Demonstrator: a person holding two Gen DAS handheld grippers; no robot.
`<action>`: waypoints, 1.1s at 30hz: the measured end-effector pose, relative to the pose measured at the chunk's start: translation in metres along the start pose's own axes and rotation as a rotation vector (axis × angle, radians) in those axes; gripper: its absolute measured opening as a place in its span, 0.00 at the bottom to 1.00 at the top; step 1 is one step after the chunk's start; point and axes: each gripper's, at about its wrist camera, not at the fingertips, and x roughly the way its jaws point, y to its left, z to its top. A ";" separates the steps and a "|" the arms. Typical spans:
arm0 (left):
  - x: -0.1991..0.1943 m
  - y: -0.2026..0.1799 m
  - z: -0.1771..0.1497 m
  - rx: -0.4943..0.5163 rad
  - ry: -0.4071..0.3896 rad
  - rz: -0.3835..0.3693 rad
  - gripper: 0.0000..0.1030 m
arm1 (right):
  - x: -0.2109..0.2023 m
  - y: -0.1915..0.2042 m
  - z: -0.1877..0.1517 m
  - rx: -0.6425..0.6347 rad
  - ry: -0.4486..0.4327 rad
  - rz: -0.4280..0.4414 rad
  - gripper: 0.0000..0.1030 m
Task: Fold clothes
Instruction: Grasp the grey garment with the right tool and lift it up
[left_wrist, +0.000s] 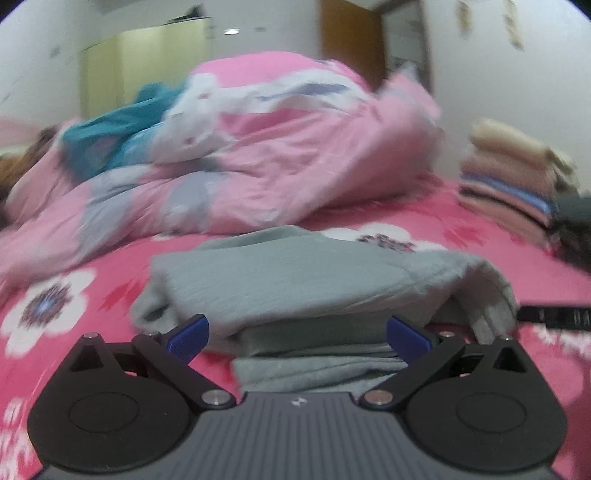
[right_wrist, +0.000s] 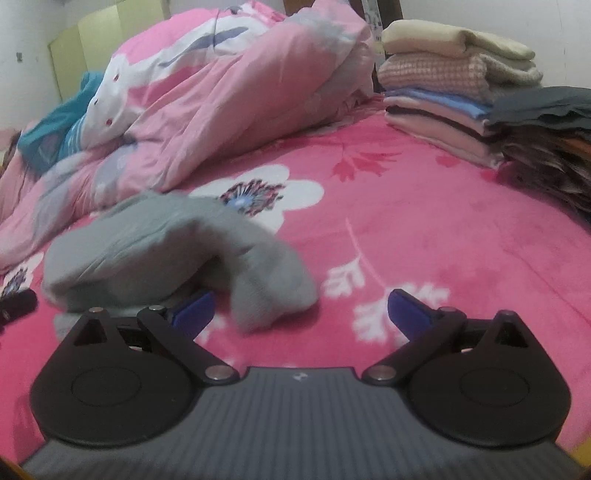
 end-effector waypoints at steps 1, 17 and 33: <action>0.008 -0.006 0.000 0.032 0.004 -0.003 0.98 | 0.007 -0.001 0.001 -0.016 -0.006 0.006 0.92; 0.036 -0.040 -0.008 0.147 0.022 -0.005 0.87 | 0.003 0.017 0.049 -0.063 -0.101 0.282 0.15; -0.038 -0.043 -0.006 0.126 -0.232 0.209 0.87 | -0.156 0.051 0.107 -0.178 -0.466 0.402 0.14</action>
